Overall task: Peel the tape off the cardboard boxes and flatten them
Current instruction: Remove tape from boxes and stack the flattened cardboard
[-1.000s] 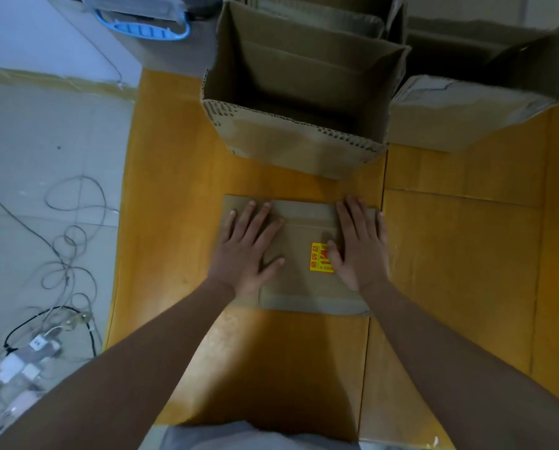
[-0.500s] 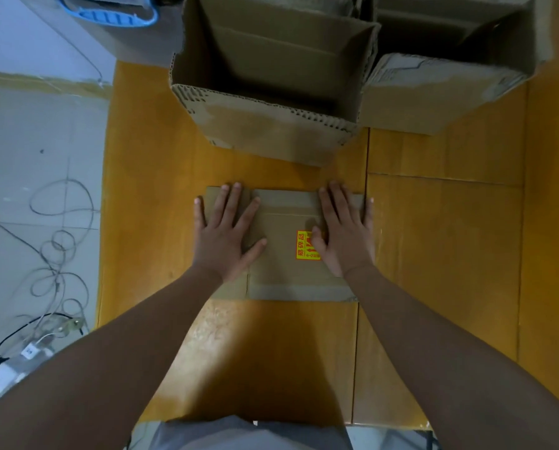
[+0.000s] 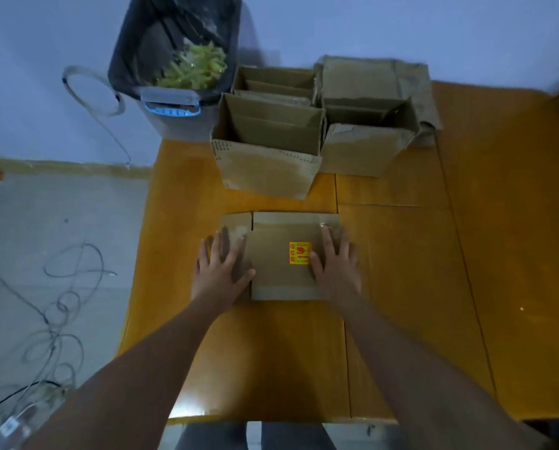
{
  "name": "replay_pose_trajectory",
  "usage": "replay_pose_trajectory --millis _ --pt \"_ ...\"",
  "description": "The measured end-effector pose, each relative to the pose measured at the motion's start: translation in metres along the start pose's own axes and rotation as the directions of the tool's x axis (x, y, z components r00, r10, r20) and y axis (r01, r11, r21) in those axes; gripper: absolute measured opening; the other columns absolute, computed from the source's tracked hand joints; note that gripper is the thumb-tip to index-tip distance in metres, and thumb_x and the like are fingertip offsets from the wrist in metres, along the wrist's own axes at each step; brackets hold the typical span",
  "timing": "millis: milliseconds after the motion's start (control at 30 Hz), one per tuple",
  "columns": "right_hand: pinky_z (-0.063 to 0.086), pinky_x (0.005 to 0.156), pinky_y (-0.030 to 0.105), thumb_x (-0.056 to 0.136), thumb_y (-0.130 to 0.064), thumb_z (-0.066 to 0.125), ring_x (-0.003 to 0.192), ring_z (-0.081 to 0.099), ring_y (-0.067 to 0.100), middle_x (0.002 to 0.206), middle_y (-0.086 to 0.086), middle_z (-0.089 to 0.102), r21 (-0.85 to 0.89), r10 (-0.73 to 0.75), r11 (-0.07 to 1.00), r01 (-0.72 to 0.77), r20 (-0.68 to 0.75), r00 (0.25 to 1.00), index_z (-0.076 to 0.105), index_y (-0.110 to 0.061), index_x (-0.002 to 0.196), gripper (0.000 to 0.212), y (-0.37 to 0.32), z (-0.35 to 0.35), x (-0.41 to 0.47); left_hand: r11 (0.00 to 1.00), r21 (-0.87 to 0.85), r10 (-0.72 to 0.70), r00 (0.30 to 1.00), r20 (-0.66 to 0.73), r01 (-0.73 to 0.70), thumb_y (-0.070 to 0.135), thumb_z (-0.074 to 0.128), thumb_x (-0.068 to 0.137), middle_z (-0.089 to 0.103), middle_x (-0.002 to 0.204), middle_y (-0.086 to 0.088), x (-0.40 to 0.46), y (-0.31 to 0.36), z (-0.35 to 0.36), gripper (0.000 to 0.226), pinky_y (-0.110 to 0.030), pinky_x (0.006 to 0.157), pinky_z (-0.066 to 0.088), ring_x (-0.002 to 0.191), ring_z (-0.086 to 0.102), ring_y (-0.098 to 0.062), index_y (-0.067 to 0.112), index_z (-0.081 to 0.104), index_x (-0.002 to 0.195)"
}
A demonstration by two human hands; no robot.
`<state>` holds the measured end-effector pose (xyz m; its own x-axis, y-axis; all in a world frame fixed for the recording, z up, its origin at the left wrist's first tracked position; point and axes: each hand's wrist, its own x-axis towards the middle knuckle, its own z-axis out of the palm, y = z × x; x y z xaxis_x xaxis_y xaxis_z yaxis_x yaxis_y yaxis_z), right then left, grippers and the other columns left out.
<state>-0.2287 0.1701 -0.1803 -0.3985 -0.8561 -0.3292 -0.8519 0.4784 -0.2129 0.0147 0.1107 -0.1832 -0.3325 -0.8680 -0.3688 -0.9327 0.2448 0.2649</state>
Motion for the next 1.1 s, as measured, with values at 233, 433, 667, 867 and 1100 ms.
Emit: replay_pose_trajectory --millis 233,433,667,867,1100 --pt "0.037 0.104 0.044 0.095 -0.049 0.048 0.135 0.023 0.032 0.154 -0.002 0.003 0.203 0.004 0.979 -0.010 0.031 1.000 0.013 -0.036 0.152 0.069 -0.009 -0.001 -0.016 0.899 -0.420 -0.115 0.992 0.044 0.122 0.054 0.049 0.094 0.006 0.161 0.000 -0.016 0.018 0.012 0.062 -0.049 0.117 0.018 0.147 0.003 -0.029 0.039 0.026 0.150" --pt "0.041 0.101 0.042 0.094 -0.042 0.055 0.126 0.029 0.030 0.150 0.000 0.012 0.219 0.029 0.975 -0.038 0.044 0.999 0.028 -0.032 0.148 0.062 0.001 -0.001 -0.031 0.676 -0.694 -0.283 0.957 0.067 0.249 0.058 0.060 0.081 0.030 0.133 0.002 -0.020 0.034 0.004 0.037 -0.046 0.109 0.022 0.130 0.018 -0.027 0.036 0.062 0.111" --pt "0.040 0.099 0.041 0.092 -0.044 0.055 0.124 0.032 0.029 0.148 0.002 0.016 0.155 0.022 0.988 -0.017 -0.034 0.999 0.034 -0.029 0.143 0.057 0.020 -0.030 -0.038 0.655 -0.726 -0.299 0.954 0.005 0.209 0.032 0.063 0.092 0.032 0.110 0.002 -0.031 0.050 -0.012 0.019 -0.040 0.100 0.025 0.117 0.024 -0.026 0.015 0.070 0.095" --pt "0.039 0.101 0.041 0.092 -0.044 0.056 0.126 0.034 0.029 0.146 0.002 0.021 0.211 0.029 0.977 -0.013 -0.074 0.997 0.037 -0.023 0.142 0.057 0.025 -0.067 -0.037 0.755 -0.655 -0.166 0.975 -0.145 0.031 0.028 0.065 0.091 0.040 0.106 -0.002 -0.038 0.071 -0.053 0.023 -0.030 0.089 0.029 0.103 0.035 -0.023 0.005 0.068 0.089" --pt "0.042 0.097 0.040 0.093 -0.047 0.051 0.122 0.039 0.030 0.143 0.006 0.026 0.170 0.002 0.985 0.034 -0.205 0.979 0.043 -0.017 0.132 0.050 0.020 -0.126 -0.050 0.739 -0.646 0.034 0.969 -0.246 -0.190 0.021 0.070 0.088 0.056 0.117 -0.003 -0.052 0.093 -0.113 0.018 -0.030 0.099 0.039 0.115 0.052 -0.025 0.013 0.072 0.104"
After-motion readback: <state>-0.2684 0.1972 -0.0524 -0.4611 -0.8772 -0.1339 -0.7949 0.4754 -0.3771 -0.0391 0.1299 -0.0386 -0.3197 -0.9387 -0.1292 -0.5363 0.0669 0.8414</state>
